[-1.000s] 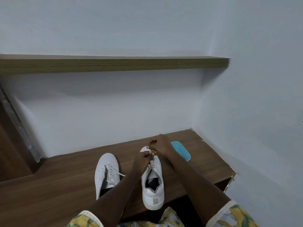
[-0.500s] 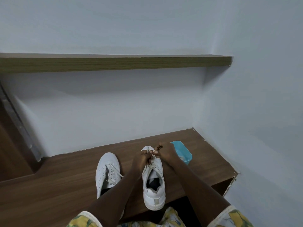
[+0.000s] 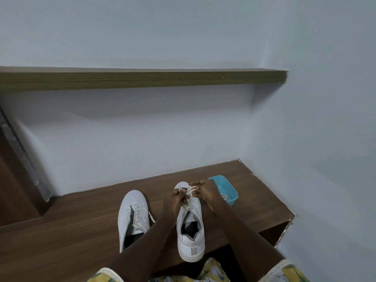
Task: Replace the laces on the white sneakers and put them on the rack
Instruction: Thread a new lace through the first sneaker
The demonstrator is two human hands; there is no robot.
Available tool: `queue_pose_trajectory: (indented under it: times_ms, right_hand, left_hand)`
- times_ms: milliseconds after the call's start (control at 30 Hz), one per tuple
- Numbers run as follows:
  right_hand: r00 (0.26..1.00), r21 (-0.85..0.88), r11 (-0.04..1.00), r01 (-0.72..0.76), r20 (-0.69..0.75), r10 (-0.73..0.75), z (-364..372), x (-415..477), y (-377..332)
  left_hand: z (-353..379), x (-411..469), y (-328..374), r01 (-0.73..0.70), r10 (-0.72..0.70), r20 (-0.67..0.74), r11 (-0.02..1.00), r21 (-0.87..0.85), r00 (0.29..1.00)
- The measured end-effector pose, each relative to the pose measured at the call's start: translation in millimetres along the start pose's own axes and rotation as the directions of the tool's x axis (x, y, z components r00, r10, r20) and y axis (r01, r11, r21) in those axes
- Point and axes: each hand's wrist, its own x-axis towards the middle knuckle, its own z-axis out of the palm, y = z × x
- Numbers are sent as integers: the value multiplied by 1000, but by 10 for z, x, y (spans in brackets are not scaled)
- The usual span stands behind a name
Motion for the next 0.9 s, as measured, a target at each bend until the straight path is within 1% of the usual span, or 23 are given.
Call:
queue_pose_trajectory:
  times_ms: [33, 100, 167, 233, 300, 333, 400, 500, 600, 700, 767, 833, 900]
  right_hand:
    - [999, -9, 1000, -15, 36, 16, 8, 4, -12]
    - [998, -100, 995, 9, 62, -3, 5, 11, -19]
    - [992, -177, 977, 117, 74, -105, -9, -27, 5]
    - [971, -248, 941, 230, 116, -207, -20, -99, 27]
    - [954, -298, 908, 294, 147, -260, -17, -136, 54]
    - [948, -297, 902, 312, 158, -276, -16, -139, 62]
    - [944, -290, 900, 325, 160, -290, -17, -129, 78]
    - [945, -301, 896, 327, 116, -306, -13, -94, 124]
    - [941, -307, 890, 337, 83, -328, 12, -88, 130]
    - [937, -277, 895, 348, 100, -334, 5, -95, 161]
    - [932, -305, 880, 363, 138, -336, 2, -95, 201]
    - [932, -342, 867, 362, 119, -342, 18, -76, 228]
    - [931, -384, 851, 359, 82, -356, 60, -62, 227]
  left_hand:
    - [11, -28, 31, -20, 19, 4, 1000, 16, 1000]
    - [33, -72, 82, -50, 49, 16, 999, 16, 999]
    - [30, -90, 96, -72, 71, 33, 997, 13, 997]
    - [17, -91, 81, -69, 69, 26, 997, 21, 997]
    - [3, -82, 71, -43, 43, 2, 999, 10, 999]
    - [-6, -66, 63, -25, 25, -8, 1000, -4, 1000]
    - [-31, -50, 58, -6, 6, -1, 1000, -12, 1000]
    - [-41, -61, 73, -2, 1, 35, 1000, 15, 999]
    - [-58, -34, 76, 2, -3, 23, 999, 48, 1000]
    - [-70, -16, 90, 9, -12, 54, 999, 46, 998]
    - [-54, -77, 128, 12, -14, 81, 1000, 23, 997]
    - [-53, -86, 100, 3, -4, 106, 1000, 11, 994]
    - [-94, -81, 52, -34, 26, 104, 997, 74, 994]
